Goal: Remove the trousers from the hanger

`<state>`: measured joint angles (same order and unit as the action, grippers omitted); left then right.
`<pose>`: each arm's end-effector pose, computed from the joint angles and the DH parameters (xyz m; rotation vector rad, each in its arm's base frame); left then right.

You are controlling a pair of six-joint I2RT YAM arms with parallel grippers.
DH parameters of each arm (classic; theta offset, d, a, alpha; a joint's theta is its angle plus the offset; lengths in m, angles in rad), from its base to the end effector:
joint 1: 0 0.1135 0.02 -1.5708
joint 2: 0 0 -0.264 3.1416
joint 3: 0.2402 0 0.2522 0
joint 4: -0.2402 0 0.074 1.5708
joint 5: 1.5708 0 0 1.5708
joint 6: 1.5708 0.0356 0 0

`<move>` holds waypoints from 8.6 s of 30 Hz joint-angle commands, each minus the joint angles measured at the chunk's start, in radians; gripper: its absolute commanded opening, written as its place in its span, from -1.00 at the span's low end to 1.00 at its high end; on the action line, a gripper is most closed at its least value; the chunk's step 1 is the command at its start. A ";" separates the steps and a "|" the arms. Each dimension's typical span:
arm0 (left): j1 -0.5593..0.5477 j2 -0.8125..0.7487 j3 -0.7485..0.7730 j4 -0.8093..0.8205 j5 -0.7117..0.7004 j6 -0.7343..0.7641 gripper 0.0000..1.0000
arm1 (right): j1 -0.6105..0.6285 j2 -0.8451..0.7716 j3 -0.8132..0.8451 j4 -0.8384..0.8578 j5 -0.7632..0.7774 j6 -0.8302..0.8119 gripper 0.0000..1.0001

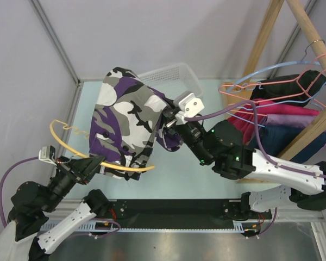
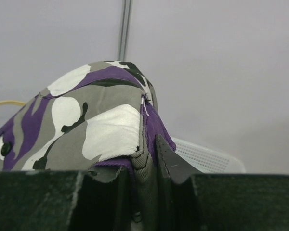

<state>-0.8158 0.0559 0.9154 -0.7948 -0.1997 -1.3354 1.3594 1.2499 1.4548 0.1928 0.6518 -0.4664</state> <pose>-0.0089 0.0197 0.3600 -0.6186 1.6126 -1.5304 0.0754 0.2484 0.5122 -0.5426 1.1453 0.3897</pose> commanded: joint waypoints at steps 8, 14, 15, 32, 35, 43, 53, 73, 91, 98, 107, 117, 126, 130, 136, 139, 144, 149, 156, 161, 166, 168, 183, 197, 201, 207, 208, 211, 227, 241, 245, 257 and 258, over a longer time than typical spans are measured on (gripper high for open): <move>-0.002 0.008 -0.079 -0.268 -0.018 0.150 -1.00 | -0.032 -0.190 0.142 0.295 -0.119 0.150 -1.00; -0.002 0.102 -0.076 -0.245 0.034 0.223 -1.00 | -0.031 -0.161 0.110 0.315 -0.296 0.279 -1.00; -0.002 0.116 -0.076 -0.236 0.048 0.235 -1.00 | -0.032 -0.153 0.101 0.333 -0.306 0.291 -1.00; -0.002 0.059 -0.139 -0.122 0.260 0.334 -0.99 | -0.048 0.016 0.157 0.418 -0.258 0.135 -1.00; -0.002 0.047 -0.107 -0.193 0.197 0.324 -1.00 | -0.048 -0.023 0.145 0.386 -0.213 0.086 -1.00; -0.002 0.047 -0.006 -0.299 -0.003 0.329 -1.00 | -0.048 -0.069 0.101 0.228 -0.021 -0.057 -1.00; -0.002 0.153 0.105 -0.241 -0.087 0.413 -1.00 | -0.181 0.084 -0.036 0.344 0.144 -0.121 -1.00; -0.002 0.205 0.000 -0.103 -0.083 0.453 -1.00 | -0.647 0.571 0.548 0.326 0.025 -0.124 -1.00; -0.002 0.274 0.008 -0.081 -0.075 0.567 -1.00 | -0.652 1.114 0.611 0.674 -0.061 -0.492 -1.00; -0.002 0.259 0.004 -0.089 -0.055 0.573 -1.00 | -0.618 1.013 0.461 0.524 -0.055 -0.217 -1.00; -0.002 0.223 -0.012 -0.086 -0.027 0.544 -1.00 | -0.657 0.951 0.558 0.246 -0.144 -0.075 -1.00; -0.002 0.213 -0.007 -0.092 -0.023 0.528 -0.99 | -0.795 0.855 0.633 0.161 -0.310 -0.067 -1.00; -0.002 0.220 -0.016 -0.078 -0.014 0.519 -0.99 | -0.767 0.789 0.510 0.125 -0.432 -0.101 -1.00; -0.002 0.213 -0.012 -0.087 -0.021 0.516 -0.99 | -0.723 0.812 0.440 0.126 -0.448 -0.088 -1.00; -0.002 0.205 0.003 -0.115 -0.038 0.512 -0.99 | -0.669 0.856 0.338 0.174 -0.454 0.079 -1.00; -0.002 0.211 0.008 -0.116 -0.037 0.512 -0.99 | -0.643 0.888 0.319 0.197 -0.408 0.152 -1.00; -0.002 0.203 0.011 -0.116 -0.038 0.507 -1.00 | -0.634 0.919 0.320 0.185 -0.400 0.284 -1.00; -0.002 0.188 -0.001 -0.106 -0.044 0.499 -0.99 | -0.631 0.973 0.391 0.080 -0.400 0.360 -0.98; -0.002 0.159 0.007 -0.100 -0.044 0.499 -1.00 | -0.658 1.002 0.401 0.034 -0.440 0.448 -0.88; -0.002 0.140 0.022 -0.095 -0.033 0.481 -0.99 | -0.649 0.993 0.519 -0.235 -0.399 0.459 -0.70; -0.002 0.139 0.045 -0.089 -0.017 0.481 -0.99 | -0.632 1.016 0.788 -0.562 -0.322 0.445 0.01; -0.002 0.140 0.054 -0.086 -0.003 0.479 -0.99 | -0.622 1.010 0.819 -0.657 -0.271 0.430 0.30; -0.002 0.180 0.109 -0.070 0.114 0.447 -0.99 | -0.425 0.694 0.578 -0.892 -0.103 0.489 0.89; -0.002 0.283 0.232 -0.023 0.353 0.397 -1.00 | -0.094 0.188 0.104 -0.877 -0.270 0.821 1.00; -0.002 0.314 0.252 0.003 0.422 0.381 -0.99 | -0.039 0.080 0.062 -0.869 -0.418 0.966 1.00; -0.002 0.308 0.223 0.046 0.499 0.325 -0.99 | -0.003 -0.101 -0.172 -0.583 -0.682 1.019 0.99; -0.002 0.299 0.205 0.055 0.503 0.303 -0.99 | 0.016 -0.137 -0.215 -0.554 -0.696 1.019 0.99; -0.002 0.288 0.171 0.098 0.532 0.262 -1.00 | 0.046 -0.158 -0.261 -0.423 -0.782 1.000 0.94; -0.002 0.326 0.157 0.183 0.641 0.177 -0.99 | 0.214 -0.064 -0.300 -0.259 -0.851 0.894 0.31; -0.002 0.326 0.125 0.244 0.672 0.131 -0.99 | 0.221 -0.029 -0.346 -0.172 -0.866 0.962 0.07; -0.002 0.323 0.117 0.244 0.671 0.122 -0.99 | 0.224 -0.023 -0.358 -0.138 -0.877 0.979 -0.06; -0.002 0.314 0.109 0.255 0.672 0.105 -0.99 | 0.237 0.017 -0.336 -0.125 -0.863 0.986 -0.95; -0.002 0.312 0.109 0.252 0.668 0.105 -0.99 | 0.239 0.014 -0.341 -0.121 -0.865 0.986 -1.00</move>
<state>-0.8158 0.3691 1.0199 -0.6308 0.4641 -1.1881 1.5917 1.2533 1.1011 0.0444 -0.2386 0.5240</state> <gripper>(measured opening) 0.117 0.061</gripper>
